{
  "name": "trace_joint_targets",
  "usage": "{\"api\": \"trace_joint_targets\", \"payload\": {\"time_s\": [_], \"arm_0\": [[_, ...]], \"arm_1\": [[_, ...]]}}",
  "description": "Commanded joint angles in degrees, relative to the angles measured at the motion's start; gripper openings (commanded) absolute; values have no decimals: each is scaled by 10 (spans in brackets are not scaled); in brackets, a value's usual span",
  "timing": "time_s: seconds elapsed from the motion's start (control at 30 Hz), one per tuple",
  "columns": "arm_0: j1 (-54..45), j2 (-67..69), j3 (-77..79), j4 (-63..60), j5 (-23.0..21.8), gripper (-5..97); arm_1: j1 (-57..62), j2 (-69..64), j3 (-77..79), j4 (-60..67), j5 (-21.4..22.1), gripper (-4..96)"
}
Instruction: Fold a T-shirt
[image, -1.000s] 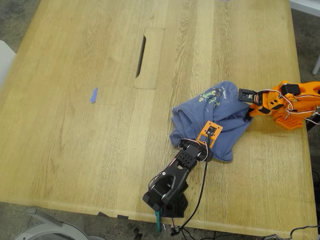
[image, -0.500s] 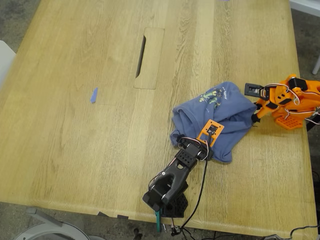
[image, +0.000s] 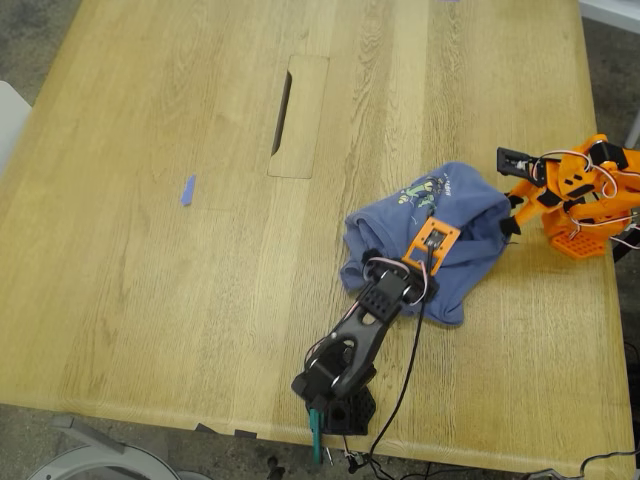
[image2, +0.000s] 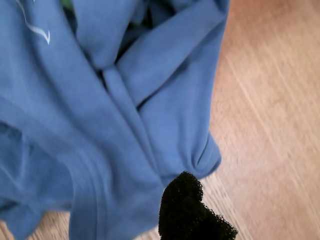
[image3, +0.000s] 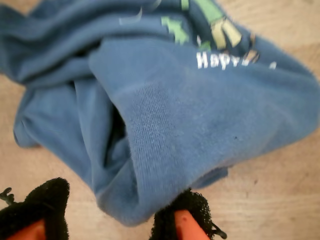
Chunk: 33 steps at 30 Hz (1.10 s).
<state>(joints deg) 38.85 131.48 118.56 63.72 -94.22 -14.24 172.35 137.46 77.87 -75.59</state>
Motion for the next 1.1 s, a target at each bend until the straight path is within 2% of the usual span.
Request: {"api": "trace_joint_targets", "payload": {"time_s": [0.0,0.17,0.43,0.57,0.63,0.7,0.77,0.87,1.0,1.07], "arm_0": [[-2,-37,-89,-57,8,619],[-14,-93,-96,-133,15,571],[-14,-88,-98,-137,11,577],[-12,-80,-98,-127,9,580],[-8,-73,-98,-117,8,581],[-7,-67,-97,-112,7,581],[-7,-66,-96,-111,7,581],[-9,-69,-96,-112,8,579],[-22,-83,-91,-136,8,540],[-35,-99,-91,-163,8,509]], "arm_1": [[36,-42,-41,-62,-7,243],[39,-127,-62,-158,-14,231],[-10,-97,-77,-124,19,290],[-41,-100,-170,-32,48,287],[-59,-100,-237,77,60,277],[-52,-97,-285,156,61,275],[-24,-102,-310,172,53,274],[-15,-135,-314,127,50,257],[-9,-171,-236,-25,41,208],[-6,-189,-190,-108,34,153]]}}
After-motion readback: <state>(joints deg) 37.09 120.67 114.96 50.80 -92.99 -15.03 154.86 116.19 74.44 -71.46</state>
